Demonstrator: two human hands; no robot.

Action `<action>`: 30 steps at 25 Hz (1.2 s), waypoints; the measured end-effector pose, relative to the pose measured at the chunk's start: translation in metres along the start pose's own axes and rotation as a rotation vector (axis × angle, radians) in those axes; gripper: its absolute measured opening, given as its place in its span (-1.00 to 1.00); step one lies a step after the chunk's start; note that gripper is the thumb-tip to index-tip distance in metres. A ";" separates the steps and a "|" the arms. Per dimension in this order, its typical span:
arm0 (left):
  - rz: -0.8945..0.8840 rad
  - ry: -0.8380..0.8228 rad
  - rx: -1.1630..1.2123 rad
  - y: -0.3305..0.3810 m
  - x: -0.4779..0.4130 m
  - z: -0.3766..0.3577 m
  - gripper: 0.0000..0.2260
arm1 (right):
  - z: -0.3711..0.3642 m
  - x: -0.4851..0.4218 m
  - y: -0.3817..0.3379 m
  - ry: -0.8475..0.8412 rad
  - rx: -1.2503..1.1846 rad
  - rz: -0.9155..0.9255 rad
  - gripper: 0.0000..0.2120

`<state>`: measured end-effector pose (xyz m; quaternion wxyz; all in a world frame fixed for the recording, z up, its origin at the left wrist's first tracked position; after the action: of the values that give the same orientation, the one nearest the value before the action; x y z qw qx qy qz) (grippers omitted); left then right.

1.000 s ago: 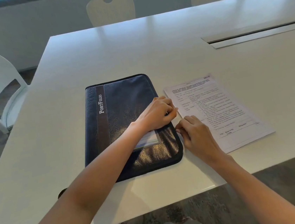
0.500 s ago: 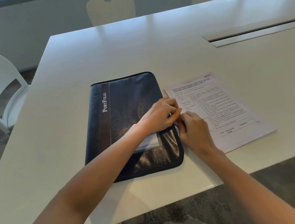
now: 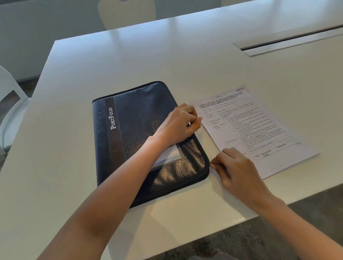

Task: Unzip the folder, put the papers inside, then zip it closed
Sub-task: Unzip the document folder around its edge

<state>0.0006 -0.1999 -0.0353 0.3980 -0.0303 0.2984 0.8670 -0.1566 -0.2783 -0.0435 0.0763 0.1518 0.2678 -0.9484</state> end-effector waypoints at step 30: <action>0.338 0.294 -0.248 0.055 0.158 0.041 -0.76 | -0.015 0.005 -0.036 -0.222 -0.078 0.304 -0.62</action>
<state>-0.1384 -0.0992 -0.0205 0.1928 -0.1542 0.2454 0.9375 -0.1662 -0.2405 -0.0396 0.2535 0.0816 0.2682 -0.9258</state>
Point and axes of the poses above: each hand's wrist, its own x-axis away from the middle knuckle, its own z-axis out of the back of the hand, y = z × x, the point moved 9 cm from there along -x, towards the middle knuckle
